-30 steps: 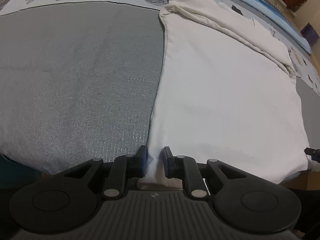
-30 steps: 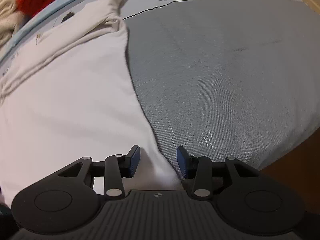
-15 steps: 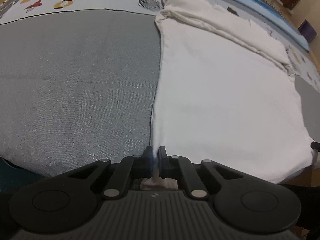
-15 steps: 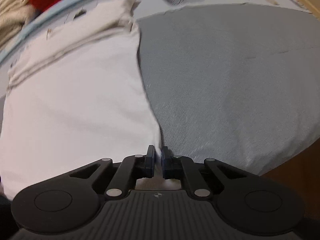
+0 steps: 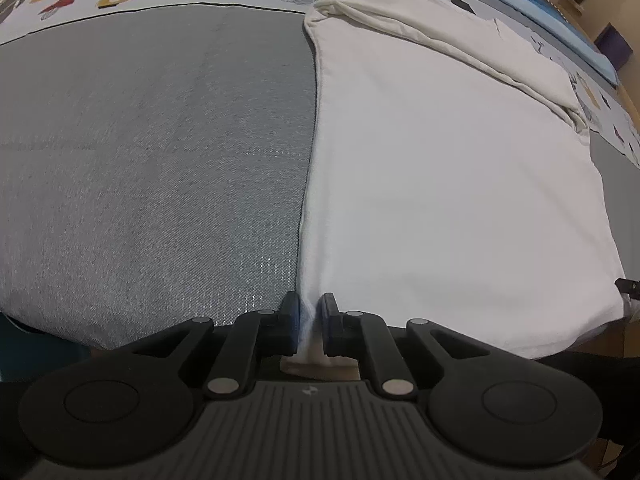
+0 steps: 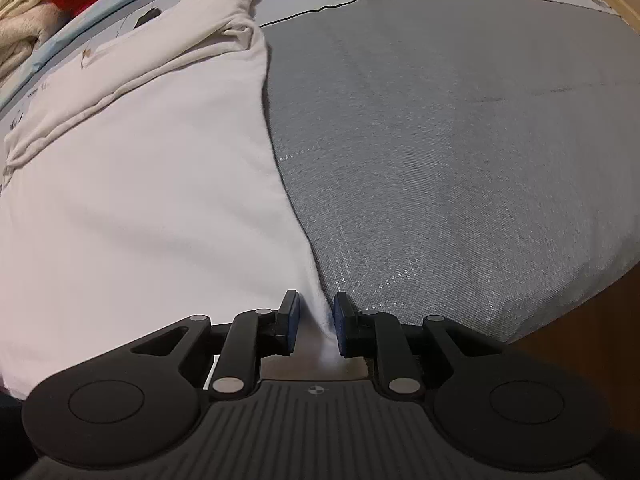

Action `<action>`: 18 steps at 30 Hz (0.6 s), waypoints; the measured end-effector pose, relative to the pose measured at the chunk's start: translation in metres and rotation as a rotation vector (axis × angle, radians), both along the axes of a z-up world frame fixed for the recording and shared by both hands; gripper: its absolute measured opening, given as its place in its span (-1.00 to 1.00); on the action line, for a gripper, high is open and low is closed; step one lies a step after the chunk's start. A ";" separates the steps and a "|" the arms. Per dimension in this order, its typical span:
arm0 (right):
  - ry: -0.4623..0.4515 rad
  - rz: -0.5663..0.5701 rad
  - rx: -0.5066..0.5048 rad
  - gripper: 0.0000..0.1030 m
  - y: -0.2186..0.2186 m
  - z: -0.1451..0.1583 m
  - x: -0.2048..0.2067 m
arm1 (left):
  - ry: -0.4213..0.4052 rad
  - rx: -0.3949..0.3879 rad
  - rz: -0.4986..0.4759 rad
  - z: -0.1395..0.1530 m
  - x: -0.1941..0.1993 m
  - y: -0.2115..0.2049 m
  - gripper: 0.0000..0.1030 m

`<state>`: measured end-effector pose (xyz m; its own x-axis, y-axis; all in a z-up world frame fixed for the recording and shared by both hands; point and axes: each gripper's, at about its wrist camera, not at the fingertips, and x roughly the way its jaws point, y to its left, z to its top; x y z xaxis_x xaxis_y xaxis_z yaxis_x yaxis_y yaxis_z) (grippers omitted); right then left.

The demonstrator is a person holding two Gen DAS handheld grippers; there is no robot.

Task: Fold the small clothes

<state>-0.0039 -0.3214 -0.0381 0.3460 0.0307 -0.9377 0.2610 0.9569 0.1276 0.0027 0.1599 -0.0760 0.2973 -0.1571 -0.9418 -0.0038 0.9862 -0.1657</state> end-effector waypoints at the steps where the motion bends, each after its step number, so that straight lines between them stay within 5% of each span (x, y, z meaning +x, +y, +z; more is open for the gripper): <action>1: -0.003 0.010 -0.001 -0.69 0.001 0.001 -0.001 | -0.004 0.002 -0.001 0.000 0.001 0.000 -0.85; 2: -0.008 0.018 0.006 -0.90 0.001 0.002 -0.002 | -0.010 0.003 0.001 0.001 0.001 0.000 -0.88; 18: 0.013 0.037 0.028 -0.78 -0.001 0.004 0.002 | 0.005 -0.011 0.022 0.000 -0.003 0.004 -0.78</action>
